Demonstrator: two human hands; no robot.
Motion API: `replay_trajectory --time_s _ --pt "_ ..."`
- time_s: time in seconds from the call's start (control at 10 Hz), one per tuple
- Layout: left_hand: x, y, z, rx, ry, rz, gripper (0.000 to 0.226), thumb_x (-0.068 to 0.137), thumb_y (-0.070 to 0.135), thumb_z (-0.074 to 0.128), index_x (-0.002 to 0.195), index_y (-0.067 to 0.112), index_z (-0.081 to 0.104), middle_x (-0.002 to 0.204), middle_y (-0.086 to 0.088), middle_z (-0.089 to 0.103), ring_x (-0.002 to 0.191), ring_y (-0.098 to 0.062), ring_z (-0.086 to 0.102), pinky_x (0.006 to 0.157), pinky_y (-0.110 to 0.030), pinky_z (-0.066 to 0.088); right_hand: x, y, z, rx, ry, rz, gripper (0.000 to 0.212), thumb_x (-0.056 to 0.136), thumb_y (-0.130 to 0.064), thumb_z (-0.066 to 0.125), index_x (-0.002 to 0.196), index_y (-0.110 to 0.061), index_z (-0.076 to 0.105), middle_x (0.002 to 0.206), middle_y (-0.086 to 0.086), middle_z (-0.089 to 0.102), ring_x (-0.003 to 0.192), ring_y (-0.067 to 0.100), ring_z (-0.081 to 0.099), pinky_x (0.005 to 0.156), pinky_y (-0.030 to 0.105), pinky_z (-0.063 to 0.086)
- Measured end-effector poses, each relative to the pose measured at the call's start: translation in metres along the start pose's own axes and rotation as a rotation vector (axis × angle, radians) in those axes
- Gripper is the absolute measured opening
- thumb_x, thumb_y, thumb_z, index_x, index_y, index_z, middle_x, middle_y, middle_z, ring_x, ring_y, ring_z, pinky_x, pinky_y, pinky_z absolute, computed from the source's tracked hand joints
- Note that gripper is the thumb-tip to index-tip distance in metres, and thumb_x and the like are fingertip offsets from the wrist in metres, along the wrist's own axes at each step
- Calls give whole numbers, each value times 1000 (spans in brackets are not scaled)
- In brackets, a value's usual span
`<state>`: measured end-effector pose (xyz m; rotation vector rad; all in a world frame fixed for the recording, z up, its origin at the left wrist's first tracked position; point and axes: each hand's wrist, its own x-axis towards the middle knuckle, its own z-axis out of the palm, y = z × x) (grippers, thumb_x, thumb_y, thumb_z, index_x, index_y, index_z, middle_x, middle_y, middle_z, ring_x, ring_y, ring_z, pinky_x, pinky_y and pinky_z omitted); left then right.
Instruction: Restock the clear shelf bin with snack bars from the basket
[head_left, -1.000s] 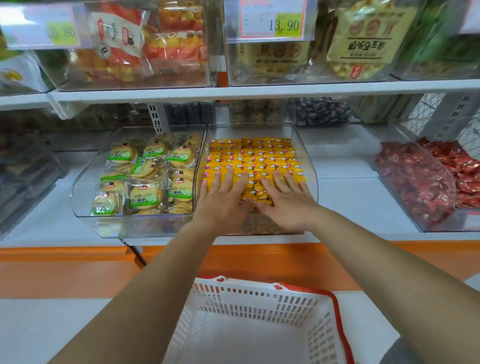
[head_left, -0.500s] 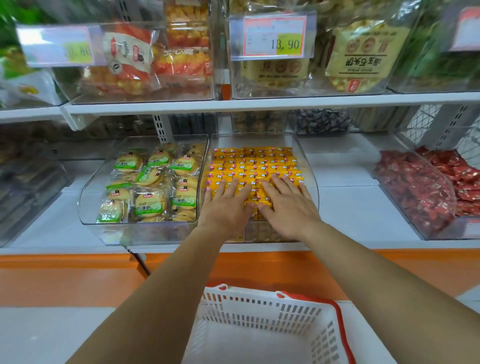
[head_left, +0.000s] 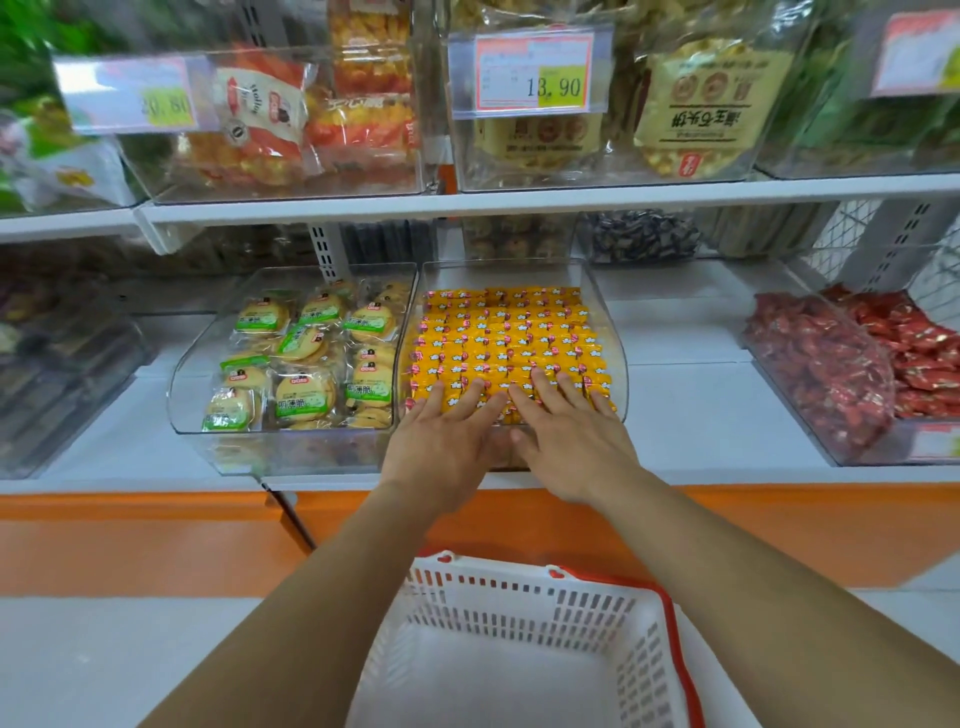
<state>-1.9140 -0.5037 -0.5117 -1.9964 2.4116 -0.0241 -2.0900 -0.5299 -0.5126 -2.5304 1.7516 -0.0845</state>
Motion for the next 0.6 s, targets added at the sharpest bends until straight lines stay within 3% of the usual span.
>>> replay_trajectory --time_s 0.2,0.3,0.4,0.5,0.6 --pt "5 1 -17 80 -180 31 61 108 40 36 162 39 8 173 5 -6 158 -39 -3 126 -58 16 -3 -3 -13 -15 -76 -6 65 104 -51 30 158 -39 -5 167 -4 -14 154 24 -12 124 52 2" --pt "4 2 -36 -24 -227 4 57 109 37 37 162 38 15 173 5 5 157 -38 4 123 -59 24 -3 -1 -29 24 -194 -24 71 102 -52 38 158 -39 -5 167 -3 -15 154 25 -10 123 52 4" --pt "-7 -3 -55 -164 -149 -17 53 107 46 41 158 36 30 164 2 37 147 -30 36 112 -48 40 -5 -1 -49 -4 -201 -39 74 98 -60 39 159 -35 6 168 -1 0 154 28 5 122 52 15" --pt "-22 -11 -77 -184 -57 -4 52 105 50 43 154 33 40 151 -1 54 132 -25 54 102 -41 48 -19 -7 -73 -93 -69 -80 59 96 -57 45 149 -31 37 154 0 42 139 28 40 111 48 37" --pt "-62 -34 -97 -157 53 45 55 100 59 45 152 38 41 149 5 55 128 -16 56 94 -34 52 -51 -1 -98 -25 84 -134 50 96 -56 46 139 -32 52 139 -6 58 127 22 53 102 43 45"
